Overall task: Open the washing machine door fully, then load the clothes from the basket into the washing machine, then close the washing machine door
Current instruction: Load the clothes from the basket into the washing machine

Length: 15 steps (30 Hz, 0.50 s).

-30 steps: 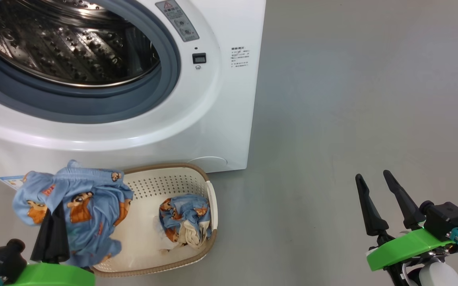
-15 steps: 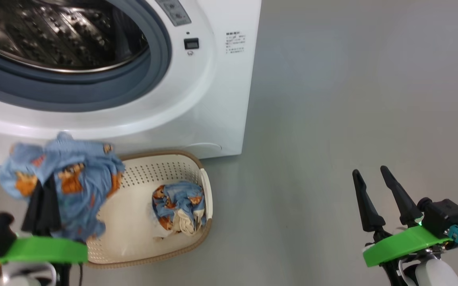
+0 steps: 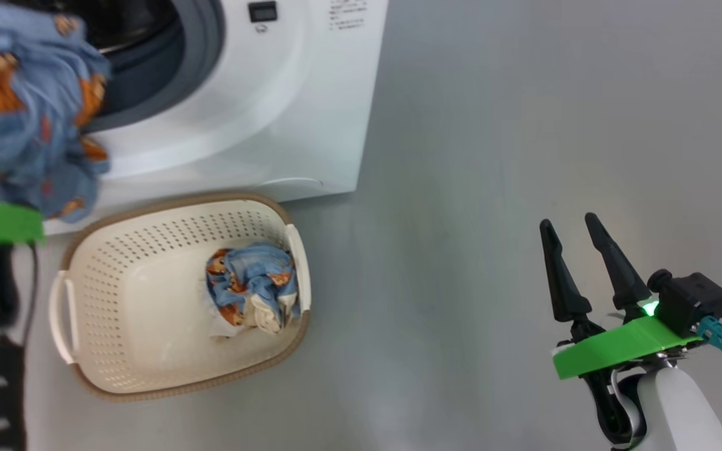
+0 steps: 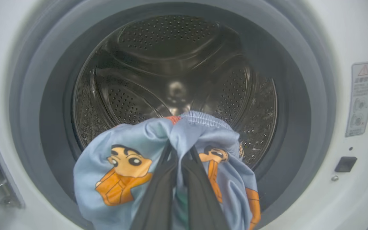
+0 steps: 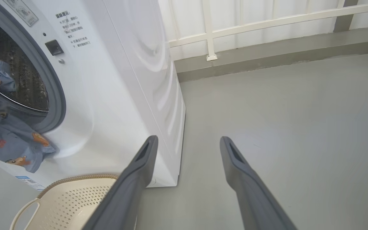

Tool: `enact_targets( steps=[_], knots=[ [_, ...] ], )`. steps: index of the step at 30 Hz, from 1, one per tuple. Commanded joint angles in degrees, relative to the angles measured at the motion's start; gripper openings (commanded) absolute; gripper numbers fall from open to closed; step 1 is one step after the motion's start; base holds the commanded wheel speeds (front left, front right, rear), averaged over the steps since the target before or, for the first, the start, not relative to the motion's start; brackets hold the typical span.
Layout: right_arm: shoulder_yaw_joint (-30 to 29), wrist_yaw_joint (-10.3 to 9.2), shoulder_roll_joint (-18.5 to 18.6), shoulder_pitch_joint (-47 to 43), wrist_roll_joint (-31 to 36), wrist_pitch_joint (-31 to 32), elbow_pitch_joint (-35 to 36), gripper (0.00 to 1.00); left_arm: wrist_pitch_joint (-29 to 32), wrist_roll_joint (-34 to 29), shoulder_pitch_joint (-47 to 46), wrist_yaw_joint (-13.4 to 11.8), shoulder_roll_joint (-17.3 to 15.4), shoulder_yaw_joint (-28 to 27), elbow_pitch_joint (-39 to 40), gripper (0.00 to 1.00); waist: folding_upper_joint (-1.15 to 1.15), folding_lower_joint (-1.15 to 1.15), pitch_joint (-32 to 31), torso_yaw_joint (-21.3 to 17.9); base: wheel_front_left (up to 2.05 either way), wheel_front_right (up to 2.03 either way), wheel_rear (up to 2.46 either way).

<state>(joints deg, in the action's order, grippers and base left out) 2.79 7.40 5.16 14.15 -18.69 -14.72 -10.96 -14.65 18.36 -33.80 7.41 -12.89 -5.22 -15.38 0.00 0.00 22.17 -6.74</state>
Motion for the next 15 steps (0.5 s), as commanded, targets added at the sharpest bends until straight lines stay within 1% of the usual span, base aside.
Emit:
enact_targets(
  steps=[1,2,3,5,11,15],
  knots=[
    [1.44,0.09,-0.34,0.69,-0.13,-0.28,1.41,1.00,-0.35,0.10,-3.08,0.08,-3.09,-1.88,-0.27,0.00,0.00,0.00,2.32,-2.13,0.00,0.00,0.00],
    [1.59,0.09,-0.52,0.96,-0.16,-0.28,1.41,1.00,-0.35,0.46,-4.73,0.08,-3.70,-1.72,-1.87,0.00,0.00,0.00,2.72,-2.50,0.00,0.00,0.00],
    [1.82,0.09,-0.84,1.46,-0.24,-0.28,1.41,1.00,-0.35,0.61,-7.92,0.08,-5.22,-1.04,-5.58,0.00,0.00,0.00,3.49,-3.28,0.00,0.00,0.00],
    [2.06,0.09,-1.12,1.88,-0.33,-0.28,1.44,1.00,-0.35,1.41,-11.07,0.08,-6.34,-0.11,-9.73,0.00,0.00,0.00,4.20,-4.05,0.00,0.00,0.00],
    [2.85,0.09,-1.65,2.95,-0.50,-0.28,1.58,1.00,-0.35,4.68,-19.89,0.08,-9.06,4.20,-22.61,0.00,0.00,0.00,6.20,-6.23,0.00,0.00,0.00],
    [3.60,0.09,-1.92,3.56,-0.58,-0.28,1.72,1.00,-0.35,7.96,-25.39,0.08,-10.53,5.43,-30.20,0.00,0.00,0.00,7.33,-7.85,0.00,0.00,0.00]
  ],
)
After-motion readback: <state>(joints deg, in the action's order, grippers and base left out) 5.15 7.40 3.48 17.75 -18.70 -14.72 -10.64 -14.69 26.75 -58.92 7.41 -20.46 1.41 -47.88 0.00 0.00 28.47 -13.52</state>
